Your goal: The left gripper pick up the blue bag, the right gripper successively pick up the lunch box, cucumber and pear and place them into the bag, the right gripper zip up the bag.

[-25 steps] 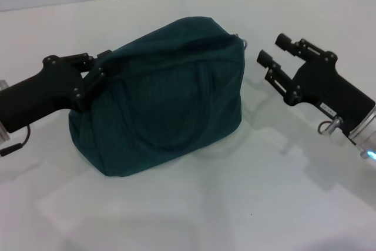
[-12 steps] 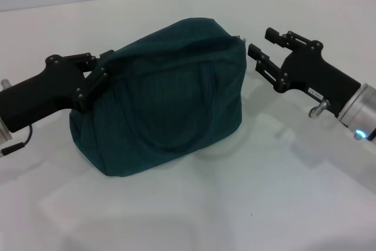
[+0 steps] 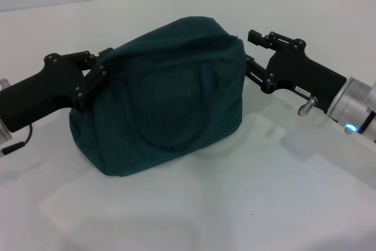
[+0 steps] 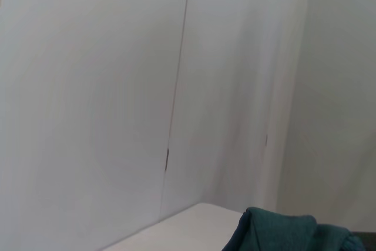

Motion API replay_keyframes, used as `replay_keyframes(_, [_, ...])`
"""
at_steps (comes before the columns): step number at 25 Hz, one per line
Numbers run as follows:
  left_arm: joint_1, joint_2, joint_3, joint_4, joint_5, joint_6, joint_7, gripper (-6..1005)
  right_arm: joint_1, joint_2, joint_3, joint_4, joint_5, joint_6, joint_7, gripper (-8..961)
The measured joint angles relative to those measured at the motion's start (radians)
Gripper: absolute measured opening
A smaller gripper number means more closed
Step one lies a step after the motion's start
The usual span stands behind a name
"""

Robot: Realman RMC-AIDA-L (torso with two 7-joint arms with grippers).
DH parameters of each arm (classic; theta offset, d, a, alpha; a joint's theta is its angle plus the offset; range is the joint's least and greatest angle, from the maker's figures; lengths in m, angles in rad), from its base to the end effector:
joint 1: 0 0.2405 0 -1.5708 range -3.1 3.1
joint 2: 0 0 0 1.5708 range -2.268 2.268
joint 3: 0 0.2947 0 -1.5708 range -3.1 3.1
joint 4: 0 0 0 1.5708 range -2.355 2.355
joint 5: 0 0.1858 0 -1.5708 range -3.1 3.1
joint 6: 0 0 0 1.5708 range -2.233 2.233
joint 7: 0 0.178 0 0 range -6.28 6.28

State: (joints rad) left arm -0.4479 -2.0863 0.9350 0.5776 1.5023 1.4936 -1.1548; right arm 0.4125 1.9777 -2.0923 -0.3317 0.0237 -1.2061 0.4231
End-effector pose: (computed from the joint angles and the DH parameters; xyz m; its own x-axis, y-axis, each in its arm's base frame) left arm -0.2381 0.3374 -0.0463 0.6832 0.1387 0.7169 0.4185 -0.8789 -0.2289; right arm 0.2752 0.3482 -0.0539 0.7271 0.0711 -0.6829 -0.4732 -0.6688 -0.5734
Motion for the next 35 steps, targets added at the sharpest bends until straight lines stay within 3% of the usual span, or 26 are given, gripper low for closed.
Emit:
replay_keyframes(19, [-0.008,0.0,-0.002,-0.015,-0.019,-0.007,0.018,124,0.054,0.02,0.001,-0.013,-0.082,0.031,-0.008,441])
replay_keyframes(35, [-0.008,0.003,-0.004,-0.039,-0.031,-0.01,0.05,127,0.017,0.031,0.009,-0.02,-0.085,-0.017,0.012,164])
